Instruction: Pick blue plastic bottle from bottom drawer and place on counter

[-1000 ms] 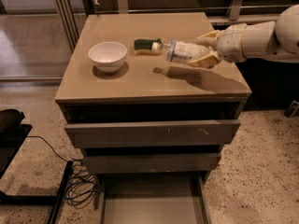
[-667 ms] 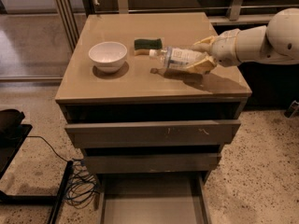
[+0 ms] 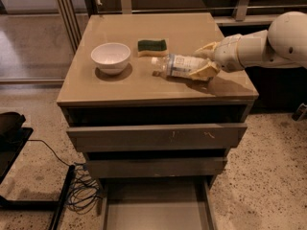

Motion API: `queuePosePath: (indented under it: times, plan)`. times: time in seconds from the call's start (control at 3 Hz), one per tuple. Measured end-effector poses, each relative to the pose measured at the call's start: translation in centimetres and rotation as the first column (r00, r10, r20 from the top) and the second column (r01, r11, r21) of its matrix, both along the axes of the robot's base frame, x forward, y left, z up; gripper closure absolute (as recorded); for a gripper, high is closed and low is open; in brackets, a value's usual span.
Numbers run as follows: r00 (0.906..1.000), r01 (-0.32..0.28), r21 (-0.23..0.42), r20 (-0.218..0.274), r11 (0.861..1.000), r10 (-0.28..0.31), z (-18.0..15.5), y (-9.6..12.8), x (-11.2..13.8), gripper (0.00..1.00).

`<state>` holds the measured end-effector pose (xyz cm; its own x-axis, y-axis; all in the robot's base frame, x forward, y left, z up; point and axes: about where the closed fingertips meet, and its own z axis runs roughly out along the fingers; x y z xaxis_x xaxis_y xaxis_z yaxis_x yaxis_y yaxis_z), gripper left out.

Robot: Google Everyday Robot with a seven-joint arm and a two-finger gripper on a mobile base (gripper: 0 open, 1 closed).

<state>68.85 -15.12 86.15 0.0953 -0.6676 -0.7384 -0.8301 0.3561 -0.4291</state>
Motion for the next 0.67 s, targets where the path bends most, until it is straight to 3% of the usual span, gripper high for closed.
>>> queuePosePath:
  times: [0.67]
  plan:
    - [1.0000,0.000,0.000,0.000,1.000,0.000,0.00,0.01,0.00,0.35]
